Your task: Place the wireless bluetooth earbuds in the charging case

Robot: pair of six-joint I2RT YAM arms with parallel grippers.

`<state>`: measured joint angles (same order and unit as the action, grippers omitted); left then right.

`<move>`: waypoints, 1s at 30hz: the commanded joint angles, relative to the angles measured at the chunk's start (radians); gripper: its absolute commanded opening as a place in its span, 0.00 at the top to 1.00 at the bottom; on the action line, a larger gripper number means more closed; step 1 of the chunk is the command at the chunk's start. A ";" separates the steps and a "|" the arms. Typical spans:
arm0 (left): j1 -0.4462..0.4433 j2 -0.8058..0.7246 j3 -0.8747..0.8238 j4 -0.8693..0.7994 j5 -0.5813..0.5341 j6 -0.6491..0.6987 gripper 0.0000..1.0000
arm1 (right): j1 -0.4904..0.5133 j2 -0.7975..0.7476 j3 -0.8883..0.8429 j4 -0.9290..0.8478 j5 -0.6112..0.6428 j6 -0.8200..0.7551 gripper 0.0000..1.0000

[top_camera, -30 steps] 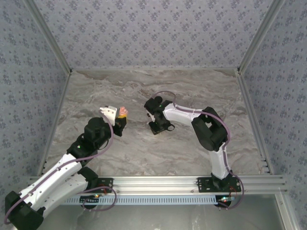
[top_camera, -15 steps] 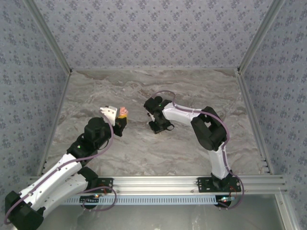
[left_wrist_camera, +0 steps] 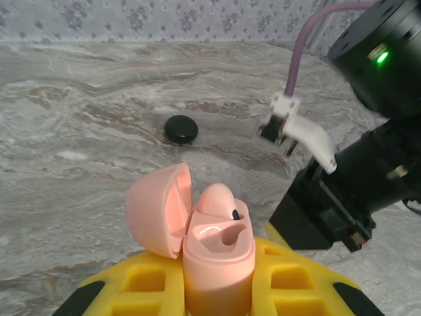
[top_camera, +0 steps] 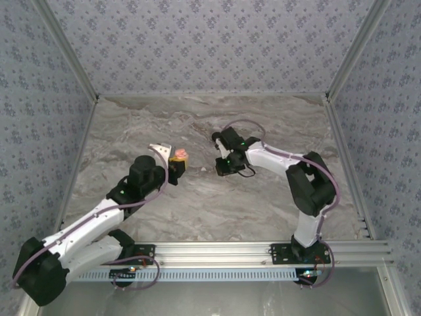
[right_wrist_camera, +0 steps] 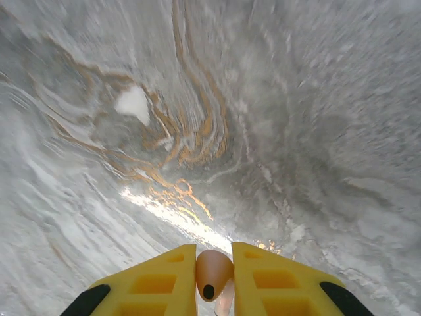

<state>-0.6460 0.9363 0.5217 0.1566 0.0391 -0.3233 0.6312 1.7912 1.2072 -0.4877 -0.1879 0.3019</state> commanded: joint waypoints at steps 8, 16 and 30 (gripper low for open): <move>0.005 0.131 -0.056 0.293 0.118 -0.094 0.83 | -0.094 -0.206 -0.110 0.181 -0.157 0.063 0.82; 0.001 0.220 -0.114 0.509 0.151 -0.083 0.85 | -0.105 -0.271 -0.084 0.225 -0.215 0.072 0.82; -0.010 0.306 -0.129 0.732 0.194 -0.002 0.85 | -0.083 -0.357 -0.023 0.303 -0.275 0.086 0.81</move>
<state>-0.6487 1.2282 0.3943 0.7837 0.2062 -0.3573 0.5350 1.4689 1.1500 -0.2127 -0.4324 0.3782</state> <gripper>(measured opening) 0.188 0.189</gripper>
